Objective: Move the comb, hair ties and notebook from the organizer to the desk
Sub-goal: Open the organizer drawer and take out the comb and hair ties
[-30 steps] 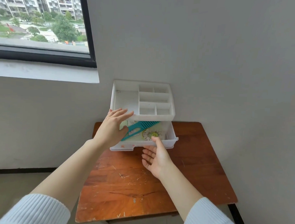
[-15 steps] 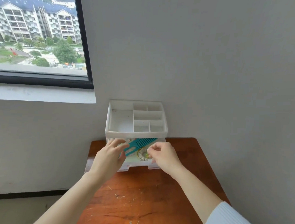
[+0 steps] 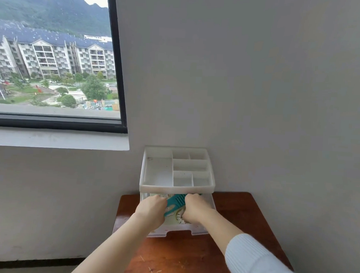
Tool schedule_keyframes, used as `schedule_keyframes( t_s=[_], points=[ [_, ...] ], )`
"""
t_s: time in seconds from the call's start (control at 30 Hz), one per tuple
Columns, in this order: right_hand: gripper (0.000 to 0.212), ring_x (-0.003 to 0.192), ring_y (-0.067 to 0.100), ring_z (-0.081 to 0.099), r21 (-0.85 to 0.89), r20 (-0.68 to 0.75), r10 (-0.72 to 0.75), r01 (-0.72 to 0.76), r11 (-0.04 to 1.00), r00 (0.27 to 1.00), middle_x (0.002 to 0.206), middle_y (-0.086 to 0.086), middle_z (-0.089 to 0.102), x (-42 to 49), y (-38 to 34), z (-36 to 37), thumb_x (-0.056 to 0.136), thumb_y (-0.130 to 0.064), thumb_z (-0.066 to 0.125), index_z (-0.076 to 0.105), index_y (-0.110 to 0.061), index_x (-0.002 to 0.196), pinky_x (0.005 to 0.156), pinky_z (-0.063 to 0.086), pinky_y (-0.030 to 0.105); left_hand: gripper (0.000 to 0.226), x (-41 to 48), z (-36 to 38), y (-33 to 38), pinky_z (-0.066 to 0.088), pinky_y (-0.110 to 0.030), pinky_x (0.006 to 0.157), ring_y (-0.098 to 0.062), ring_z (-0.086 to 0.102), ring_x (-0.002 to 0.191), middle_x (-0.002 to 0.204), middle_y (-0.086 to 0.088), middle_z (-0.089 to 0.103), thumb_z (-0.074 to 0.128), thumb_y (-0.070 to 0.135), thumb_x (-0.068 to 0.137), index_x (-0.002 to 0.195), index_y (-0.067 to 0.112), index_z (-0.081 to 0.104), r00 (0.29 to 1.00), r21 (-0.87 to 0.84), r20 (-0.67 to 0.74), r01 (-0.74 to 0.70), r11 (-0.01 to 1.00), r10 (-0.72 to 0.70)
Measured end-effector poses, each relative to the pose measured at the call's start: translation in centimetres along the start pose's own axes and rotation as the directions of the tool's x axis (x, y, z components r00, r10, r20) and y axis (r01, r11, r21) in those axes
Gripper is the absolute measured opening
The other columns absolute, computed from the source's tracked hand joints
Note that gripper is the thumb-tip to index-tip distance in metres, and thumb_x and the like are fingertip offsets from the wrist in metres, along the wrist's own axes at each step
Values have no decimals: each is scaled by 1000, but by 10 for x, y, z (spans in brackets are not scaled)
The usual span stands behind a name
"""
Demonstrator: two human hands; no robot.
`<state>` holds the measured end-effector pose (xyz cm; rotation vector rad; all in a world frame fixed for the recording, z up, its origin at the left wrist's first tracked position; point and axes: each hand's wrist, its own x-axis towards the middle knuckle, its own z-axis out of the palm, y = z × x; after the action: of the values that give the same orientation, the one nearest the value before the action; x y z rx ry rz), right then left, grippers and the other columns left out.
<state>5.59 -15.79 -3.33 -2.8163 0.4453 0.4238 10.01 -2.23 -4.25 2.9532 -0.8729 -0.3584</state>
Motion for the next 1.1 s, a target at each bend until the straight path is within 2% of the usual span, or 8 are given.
schedule_keyframes(
  t_s=[0.2, 0.3, 0.43, 0.53, 0.7, 0.87, 0.97, 1.1],
  points=[
    [31, 91, 24, 65, 120, 10, 16, -17, 993, 1000, 104, 8, 66, 5, 6, 4, 82, -18, 63, 56, -9, 111, 74, 56, 35, 27, 7, -2, 8, 54, -34, 73, -30, 66, 95, 107, -14, 66, 50, 0, 83, 108, 2, 61, 999, 92, 16, -38, 995, 36],
    [25, 85, 24, 65, 176, 15, -23, 20, 984, 1000, 98, 8, 67, 3, 11, 2, 80, -19, 61, 59, -9, 102, 71, 55, 37, 27, 8, -2, 10, 53, -34, 73, -29, 65, 96, 107, -13, 66, 52, 2, 83, 108, 2, 61, 999, 126, 27, -38, 991, 35],
    [7, 66, 16, 53, 217, -58, -75, 86, 972, 995, 77, -1, 56, -3, 18, -7, 78, -19, 60, 54, -17, 82, 52, 39, 27, 27, 11, -2, 12, 54, -37, 79, -30, 65, 101, 111, -13, 67, 52, 4, 85, 111, 3, 60, 999, 220, 29, -48, 974, 43],
    [14, 68, 17, 51, 240, -101, -83, 105, 965, 991, 76, -3, 53, -8, 24, -12, 78, -19, 59, 47, -22, 71, 53, 37, 28, 29, 12, -2, 14, 54, -36, 81, -29, 65, 102, 113, -12, 67, 54, 7, 86, 114, 3, 59, 999, 239, 30, -51, 970, 46],
    [9, 66, 21, 57, 309, -173, -73, 125, 943, 982, 78, 7, 66, -16, 35, -23, 72, -18, 57, 57, -11, 78, 54, 41, 31, 31, 10, -4, 7, 54, -33, 72, -27, 66, 92, 106, -10, 68, 55, 9, 83, 112, 4, 61, 998, 114, -5, -55, 992, 56],
    [8, 57, 14, 44, 392, -215, -52, 135, 910, 975, 66, -2, 54, -21, 46, -30, 72, -20, 59, 57, -13, 75, 52, 34, 29, 30, 3, -5, -6, 50, -31, 74, -27, 61, 89, 111, -15, 60, 43, 16, 94, 116, 1, 56, 990, -28, -11, -139, 990, 139],
    [9, 58, 13, 43, 483, -199, -35, 129, 866, 979, 65, -4, 52, -22, 47, -33, 72, -18, 63, 54, -16, 70, 55, 35, 29, 31, 1, -8, -10, 46, -23, 66, -16, 54, 77, 112, -9, 63, 47, 23, 95, 118, 6, 57, 985, -142, -7, -174, 974, 175],
    [8, 68, 17, 54, 584, -177, -29, 129, 802, 984, 74, 5, 61, -25, 43, -43, 73, -12, 68, 61, -10, 76, 63, 44, 30, 30, -6, -18, -14, 34, -12, 45, -7, 49, 54, 84, 5, 59, 51, 33, 93, 108, 11, 64, 991, -248, -16, -136, 959, 136]
  ],
)
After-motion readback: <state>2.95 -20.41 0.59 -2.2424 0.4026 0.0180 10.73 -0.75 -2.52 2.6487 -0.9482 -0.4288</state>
